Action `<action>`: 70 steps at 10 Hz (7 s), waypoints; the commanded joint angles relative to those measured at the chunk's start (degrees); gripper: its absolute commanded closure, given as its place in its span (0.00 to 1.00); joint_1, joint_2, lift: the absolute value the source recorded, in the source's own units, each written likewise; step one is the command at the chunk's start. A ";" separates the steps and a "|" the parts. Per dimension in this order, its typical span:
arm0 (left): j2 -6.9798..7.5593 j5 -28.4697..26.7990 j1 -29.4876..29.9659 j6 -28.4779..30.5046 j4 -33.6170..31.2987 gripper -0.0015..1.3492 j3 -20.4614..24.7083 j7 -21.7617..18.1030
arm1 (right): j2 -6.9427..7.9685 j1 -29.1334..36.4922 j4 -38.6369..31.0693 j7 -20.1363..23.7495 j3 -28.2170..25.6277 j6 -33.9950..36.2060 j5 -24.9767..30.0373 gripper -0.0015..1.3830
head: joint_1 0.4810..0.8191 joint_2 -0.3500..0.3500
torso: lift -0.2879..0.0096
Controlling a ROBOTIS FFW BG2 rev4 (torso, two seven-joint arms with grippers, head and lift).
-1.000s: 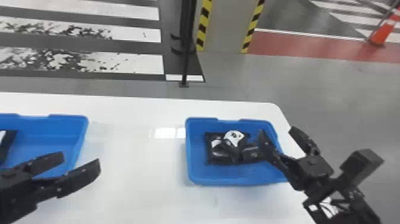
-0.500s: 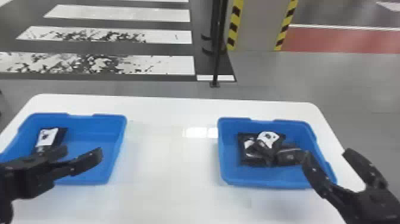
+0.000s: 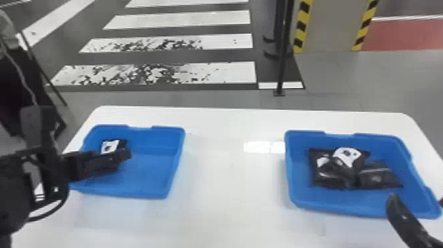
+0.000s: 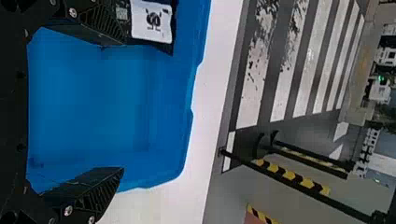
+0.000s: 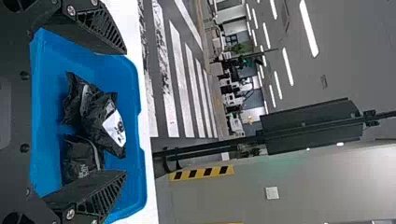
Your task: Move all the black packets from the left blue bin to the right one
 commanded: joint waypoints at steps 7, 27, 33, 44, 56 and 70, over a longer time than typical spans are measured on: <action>2.67 -4.81 -15.35 0.03 26.32 0.11 0.64 4.71 | -0.06 0.22 0.33 0.27 0.02 2.32 -1.27 0.09 | 0.63 0.82 | 0.46; 1.09 9.70 0.40 -9.25 -3.35 0.89 -19.13 -0.03 | -0.50 -1.61 -1.50 1.85 1.62 3.30 -5.95 0.10 | 0.63 0.50 | 0.46; 1.44 16.45 -3.68 -10.38 -2.79 0.89 -35.93 -0.47 | -3.49 -9.63 1.03 2.73 10.19 3.30 -9.72 0.10 | 0.63 0.22 | 0.46; 1.44 21.47 -6.78 -11.08 0.73 0.89 -43.35 -0.82 | -5.60 -20.32 7.22 4.05 18.53 3.30 -11.90 0.92 | 0.63 0.19 | 0.46; -1.46 23.53 16.01 -18.82 -10.52 0.13 -23.02 -3.11 | -6.74 -32.41 22.97 4.14 6.99 4.57 -0.36 0.90 | 0.63 0.21 | 0.46; -9.78 12.68 40.76 -64.94 -10.52 0.13 -3.14 -0.38 | 1.17 3.17 -7.26 -0.87 -0.55 -4.01 4.33 0.09 | 0.63 0.48 | 0.46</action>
